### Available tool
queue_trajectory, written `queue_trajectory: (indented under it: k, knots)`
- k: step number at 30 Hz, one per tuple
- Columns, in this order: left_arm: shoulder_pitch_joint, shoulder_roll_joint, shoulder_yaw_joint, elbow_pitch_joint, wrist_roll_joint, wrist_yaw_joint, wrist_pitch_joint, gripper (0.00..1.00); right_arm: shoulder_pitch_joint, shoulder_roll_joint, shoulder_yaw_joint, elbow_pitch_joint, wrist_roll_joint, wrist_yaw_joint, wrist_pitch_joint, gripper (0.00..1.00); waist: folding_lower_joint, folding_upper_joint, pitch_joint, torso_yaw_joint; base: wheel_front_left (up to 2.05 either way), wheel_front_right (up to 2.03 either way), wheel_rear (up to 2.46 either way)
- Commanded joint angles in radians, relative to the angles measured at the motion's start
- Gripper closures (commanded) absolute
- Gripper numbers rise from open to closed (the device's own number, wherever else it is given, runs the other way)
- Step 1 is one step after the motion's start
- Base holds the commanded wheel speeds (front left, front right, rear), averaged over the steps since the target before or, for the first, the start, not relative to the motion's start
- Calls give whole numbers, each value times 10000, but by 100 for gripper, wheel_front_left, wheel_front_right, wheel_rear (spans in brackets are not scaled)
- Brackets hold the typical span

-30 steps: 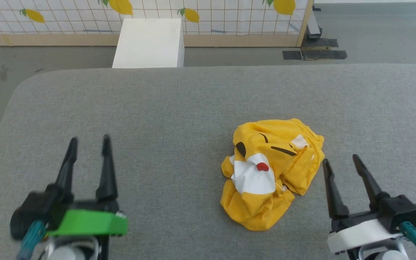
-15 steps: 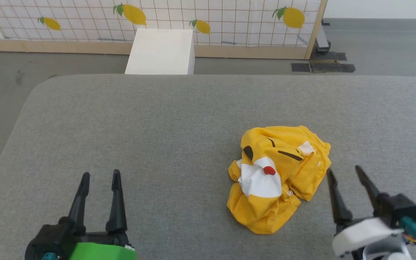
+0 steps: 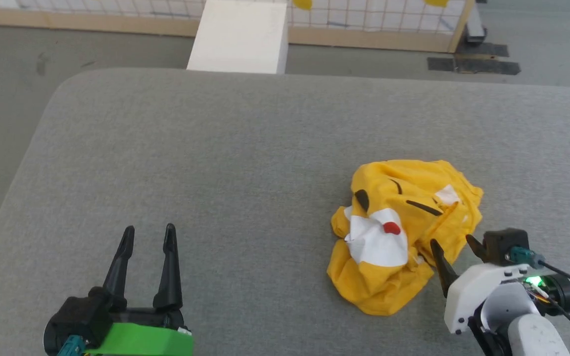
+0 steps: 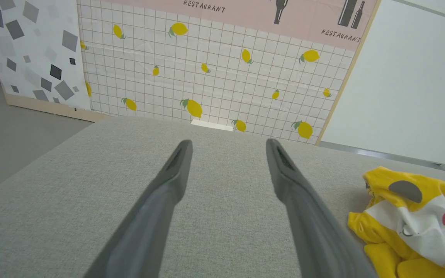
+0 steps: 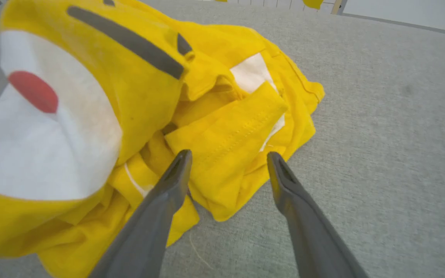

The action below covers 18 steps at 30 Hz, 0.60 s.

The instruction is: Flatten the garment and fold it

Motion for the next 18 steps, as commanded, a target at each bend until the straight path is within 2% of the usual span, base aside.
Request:
queue_trajectory:
  k: [1,4,5,6,7,8,13,18]
  knots:
    - [-201,-60,42,32,151,-75,-37,0,-244,3,-16,138,-25,-15,30,0,0,-1,220,252,0,0,0]
    - [-256,-80,70,111,139,-119,-37,0,-380,3,-32,488,-22,-15,79,0,0,-1,270,355,0,0,0]
    - [-276,-86,81,135,134,-134,-37,0,-426,3,-33,631,-49,-15,112,6,0,-1,280,379,0,0,0]
    - [-293,-89,93,157,130,-141,-37,0,-463,3,-61,739,-26,-15,119,52,0,-1,283,393,0,0,0]
    - [-315,-93,107,182,122,-146,-37,0,-514,3,-137,858,-6,-15,99,84,0,-1,277,402,0,0,0]
    - [-328,-95,117,198,115,-149,-37,0,-551,3,-163,944,-40,-15,91,100,0,-1,270,401,0,0,0]
    - [-333,-101,186,181,-21,-59,-37,0,-807,3,-150,1010,-26,-15,-173,100,0,-1,159,173,0,0,0]
    - [-310,-103,188,110,-60,36,-37,0,-1194,3,-403,281,-3,-15,-598,100,0,-1,15,-195,0,0,0]
